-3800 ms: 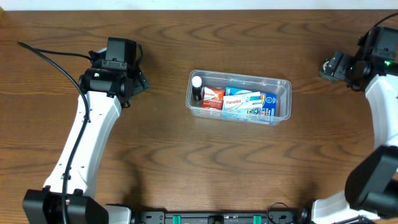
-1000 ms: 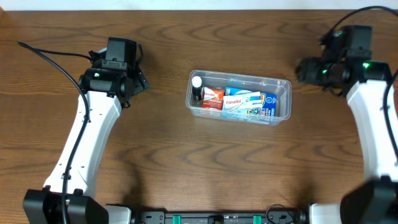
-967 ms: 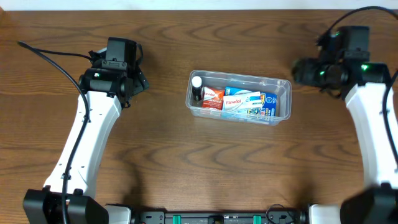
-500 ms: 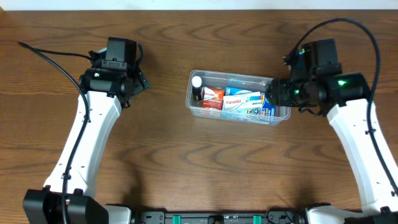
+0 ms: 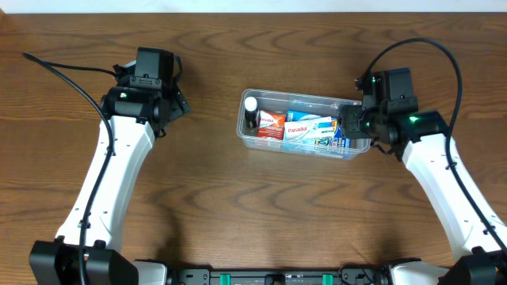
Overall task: Pack container
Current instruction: 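Carry the Zam-Buk tin left and lower it into the container's right end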
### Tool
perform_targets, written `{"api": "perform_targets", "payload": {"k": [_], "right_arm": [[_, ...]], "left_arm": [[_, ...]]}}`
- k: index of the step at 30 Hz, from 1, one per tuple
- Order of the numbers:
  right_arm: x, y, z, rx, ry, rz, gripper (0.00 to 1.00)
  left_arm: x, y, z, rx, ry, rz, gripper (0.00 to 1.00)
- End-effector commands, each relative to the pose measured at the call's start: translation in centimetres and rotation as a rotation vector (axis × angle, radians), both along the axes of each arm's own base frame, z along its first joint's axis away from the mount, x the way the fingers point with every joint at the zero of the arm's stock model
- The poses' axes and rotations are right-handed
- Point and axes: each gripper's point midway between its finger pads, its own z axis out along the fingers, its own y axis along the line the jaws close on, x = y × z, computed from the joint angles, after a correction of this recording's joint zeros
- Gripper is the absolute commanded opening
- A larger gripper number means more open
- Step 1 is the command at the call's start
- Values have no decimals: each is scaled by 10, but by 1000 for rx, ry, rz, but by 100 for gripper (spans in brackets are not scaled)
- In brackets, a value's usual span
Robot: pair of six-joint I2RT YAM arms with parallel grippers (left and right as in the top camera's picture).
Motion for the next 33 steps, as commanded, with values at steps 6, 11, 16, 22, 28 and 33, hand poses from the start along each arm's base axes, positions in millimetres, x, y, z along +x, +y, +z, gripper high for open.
{"api": "perform_targets", "payload": {"k": [6,11,16,22,28,33], "right_arm": [[-1,-22,-22,-148,-11,-18,50],[-2,-22,-23,-147,-9,-19,49],[-1,-21,-25,-134,-4,-43,49],[3,-9,-36,-88,16,-59,49],[12,5,-44,-71,3,-50,49],[13,5,-44,-65,1,-71,48]], "left_arm": [[-1,4,-3,19,14,5,98],[-1,4,-3,19,14,5,98],[-1,4,-3,19,14,5,98],[-1,4,-3,19,14,5,98],[-1,4,-3,19,14,5,98],[-1,4,-3,19,14,5,98]]}}
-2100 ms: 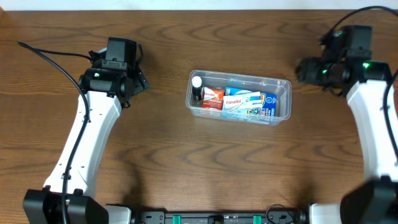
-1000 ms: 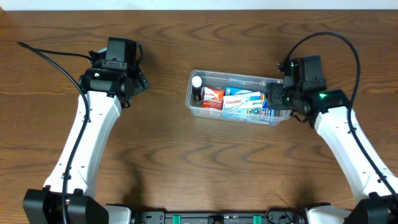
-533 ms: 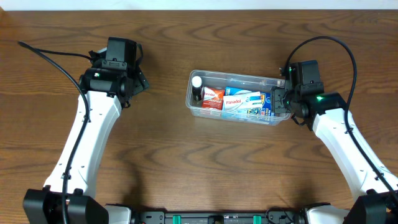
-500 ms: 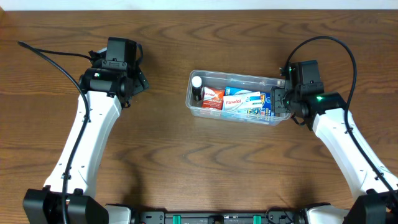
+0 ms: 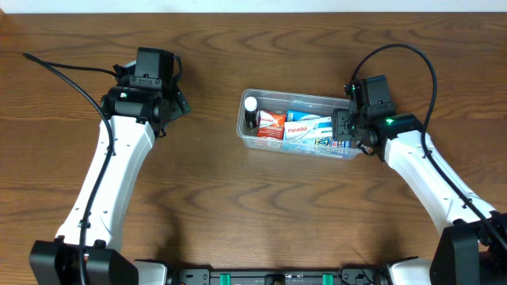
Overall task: Pack container
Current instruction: 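Carry the Zam-Buk tin left and lower it into the container's right end, then release the tin and move the right gripper toward the container's left side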
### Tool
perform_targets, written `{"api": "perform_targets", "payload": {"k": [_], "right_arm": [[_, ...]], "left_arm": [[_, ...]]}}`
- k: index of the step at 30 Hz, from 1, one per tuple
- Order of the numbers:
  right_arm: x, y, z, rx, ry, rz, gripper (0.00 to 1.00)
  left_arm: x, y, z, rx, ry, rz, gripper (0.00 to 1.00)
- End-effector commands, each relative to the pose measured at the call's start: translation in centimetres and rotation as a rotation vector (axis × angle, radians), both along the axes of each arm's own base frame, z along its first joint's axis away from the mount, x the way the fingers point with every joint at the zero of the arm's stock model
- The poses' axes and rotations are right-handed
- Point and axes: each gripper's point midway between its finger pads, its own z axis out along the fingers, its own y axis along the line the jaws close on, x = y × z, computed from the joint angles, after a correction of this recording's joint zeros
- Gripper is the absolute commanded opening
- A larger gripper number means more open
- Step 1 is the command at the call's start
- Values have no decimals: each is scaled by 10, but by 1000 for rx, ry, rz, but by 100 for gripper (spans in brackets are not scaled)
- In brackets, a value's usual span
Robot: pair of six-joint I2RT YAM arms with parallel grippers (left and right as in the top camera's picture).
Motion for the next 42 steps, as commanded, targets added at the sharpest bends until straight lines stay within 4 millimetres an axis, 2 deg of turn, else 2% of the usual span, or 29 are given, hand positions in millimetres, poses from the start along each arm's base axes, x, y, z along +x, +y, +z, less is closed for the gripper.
{"api": "perform_targets", "payload": {"k": [1,5,10,13,25,34,39,42], "right_arm": [[0,0,-1,2,-1,-28,48],[0,-5,-1,-26,-5,-44,50],[0,-5,-1,-27,-2,-43,62],[0,-5,-1,-29,-3,-41,66],[0,-6,-1,-33,-5,-34,66],[-1,-12,-2,-75,-2,-31,78],[3,-10,1,-66,-22,-25,78],[6,-3,5,-34,-30,-9,74]], "left_arm": [[-1,4,-3,19,13,5,98],[-1,4,-3,19,13,5,98],[-1,4,-3,19,13,5,98],[-1,4,-3,18,13,5,98],[-1,4,-3,19,13,5,98],[-1,4,-3,19,13,5,98],[-1,4,-3,19,13,5,98],[-1,4,-3,19,13,5,98]]}}
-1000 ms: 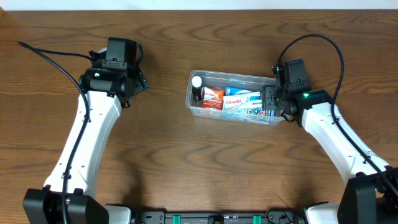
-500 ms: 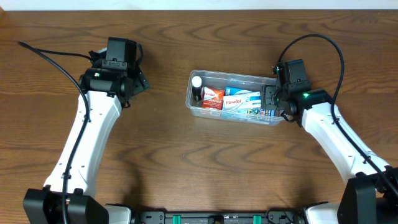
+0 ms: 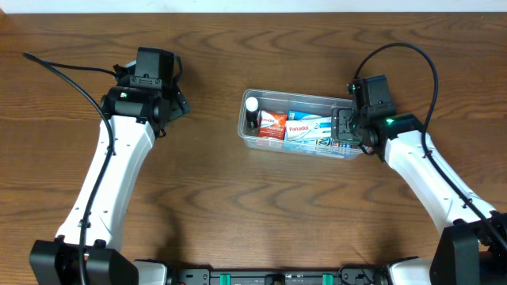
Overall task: Pack container
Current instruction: 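Release the tin and move the right gripper toward the container's left side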
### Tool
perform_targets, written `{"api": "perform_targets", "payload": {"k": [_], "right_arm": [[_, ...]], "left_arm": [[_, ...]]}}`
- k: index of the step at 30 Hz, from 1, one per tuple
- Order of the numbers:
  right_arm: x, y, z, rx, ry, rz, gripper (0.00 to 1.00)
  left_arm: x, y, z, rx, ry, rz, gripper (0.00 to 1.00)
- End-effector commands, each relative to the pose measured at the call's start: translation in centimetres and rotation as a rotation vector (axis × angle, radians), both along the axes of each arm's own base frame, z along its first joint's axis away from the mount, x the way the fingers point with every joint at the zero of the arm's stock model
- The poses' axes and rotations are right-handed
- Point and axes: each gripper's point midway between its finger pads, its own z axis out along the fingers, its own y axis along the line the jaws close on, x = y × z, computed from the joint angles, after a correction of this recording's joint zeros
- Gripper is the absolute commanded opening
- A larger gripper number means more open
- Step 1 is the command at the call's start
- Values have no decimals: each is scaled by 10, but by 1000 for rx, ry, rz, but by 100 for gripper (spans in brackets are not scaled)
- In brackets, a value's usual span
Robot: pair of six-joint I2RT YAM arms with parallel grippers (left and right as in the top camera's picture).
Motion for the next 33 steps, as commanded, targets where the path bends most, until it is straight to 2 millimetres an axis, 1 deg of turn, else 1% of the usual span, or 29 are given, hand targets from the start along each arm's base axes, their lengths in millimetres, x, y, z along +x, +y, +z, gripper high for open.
{"api": "perform_targets", "payload": {"k": [1,3,6,7,8,9,12,13,14,15,17,18,22,26,31,33], "right_arm": [[2,8,3,23,-5,28,73],[0,19,3,78,3,60,70],[-4,37,4,125,14,162,59],[-5,42,4,124,14,200,54],[-8,50,5,123,12,271,43],[-11,56,5,119,11,328,38],[-18,69,5,94,8,458,28],[-19,71,5,84,6,490,24],[-20,74,5,78,3,517,16],[-21,76,5,78,-1,537,10],[-23,82,7,92,-10,593,3],[-24,86,8,102,-14,621,1],[-29,95,14,112,-29,736,1],[-30,106,27,118,-73,859,1],[-21,117,46,118,-144,942,0],[-17,121,48,114,-156,975,1]], "left_arm": [[-1,4,-3,18,12,5,98],[-1,4,-3,18,12,5,98],[-1,4,-3,18,12,5,98],[-1,4,-3,18,12,5,98],[-1,4,-3,18,12,5,98],[-1,4,-3,18,12,5,98],[-1,4,-3,18,12,5,98],[-1,4,-3,18,12,5,98],[-1,4,-3,18,12,5,98],[-1,4,-3,18,12,5,98],[-1,4,-3,18,12,5,98],[-1,4,-3,18,12,5,98],[-1,4,-3,18,12,5,98],[-1,4,-3,18,11,5,98],[-1,4,-3,18,12,5,98],[-1,4,-3,18,12,5,98]]}}
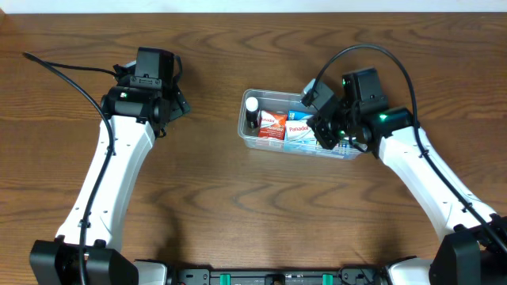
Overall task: Pack container
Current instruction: 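Release the tin and move the right gripper toward the container's left side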
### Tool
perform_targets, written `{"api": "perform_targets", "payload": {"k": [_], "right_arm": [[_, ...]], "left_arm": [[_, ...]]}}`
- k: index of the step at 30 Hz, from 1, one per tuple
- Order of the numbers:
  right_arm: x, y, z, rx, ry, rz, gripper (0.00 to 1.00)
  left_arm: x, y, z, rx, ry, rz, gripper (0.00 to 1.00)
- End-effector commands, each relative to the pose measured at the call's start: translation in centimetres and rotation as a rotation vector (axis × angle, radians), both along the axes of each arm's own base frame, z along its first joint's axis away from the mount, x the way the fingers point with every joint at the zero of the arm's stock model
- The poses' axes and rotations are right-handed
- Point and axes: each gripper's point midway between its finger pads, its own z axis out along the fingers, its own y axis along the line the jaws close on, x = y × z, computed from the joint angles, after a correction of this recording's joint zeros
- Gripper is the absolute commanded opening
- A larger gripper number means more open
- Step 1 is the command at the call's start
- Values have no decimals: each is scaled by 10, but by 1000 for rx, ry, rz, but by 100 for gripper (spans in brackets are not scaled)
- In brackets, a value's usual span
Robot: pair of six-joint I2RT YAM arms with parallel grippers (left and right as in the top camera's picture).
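A clear plastic container [242, 127] lies at the table's middle. Inside, from the left, are a dark bottle with a white cap [251, 110], a red and white box [272, 124] and a blue Panadol box [299, 127]. My right gripper [321, 116] hangs over the container's right half, turned, with its fingers spread apart and nothing seen between them. It hides the items at the right end. My left gripper [181, 101] rests far to the left on the bare table; its fingers are too dark to read.
Dark wooden table all around the container. A black cable [63, 70] trails from the left arm toward the far left edge. Another cable [372, 51] loops above the right wrist.
My right gripper was at the container's right end wall. It now sits further left and higher over the container's right half, turned, with fingers spread. The left arm has not moved.
My right gripper stood just outside the container's right end, then closer against that end over the packed items, and stayed there. Now it is over the right half with fingers apart. The contents look unchanged and the left arm stayed still throughout.
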Motion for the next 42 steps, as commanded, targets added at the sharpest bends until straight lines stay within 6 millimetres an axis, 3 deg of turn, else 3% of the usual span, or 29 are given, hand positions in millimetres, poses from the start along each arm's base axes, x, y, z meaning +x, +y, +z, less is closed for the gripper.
{"api": "perform_targets", "payload": {"k": [1,15,22,33,42], "right_arm": [[6,17,9,14,-45,125,1],[23,34,-38,-169,126,278,1],[0,32,-57,-216,195,392,1],[-23,26,-59,-234,235,527,1],[-23,26,-76,-237,268,542,1]], "left_arm": [[-1,4,-3,18,12,5,98],[-1,4,-3,18,12,5,98],[-1,4,-3,18,12,5,98],[-1,4,-3,18,12,5,98],[-1,4,-3,18,12,5,98]]}}
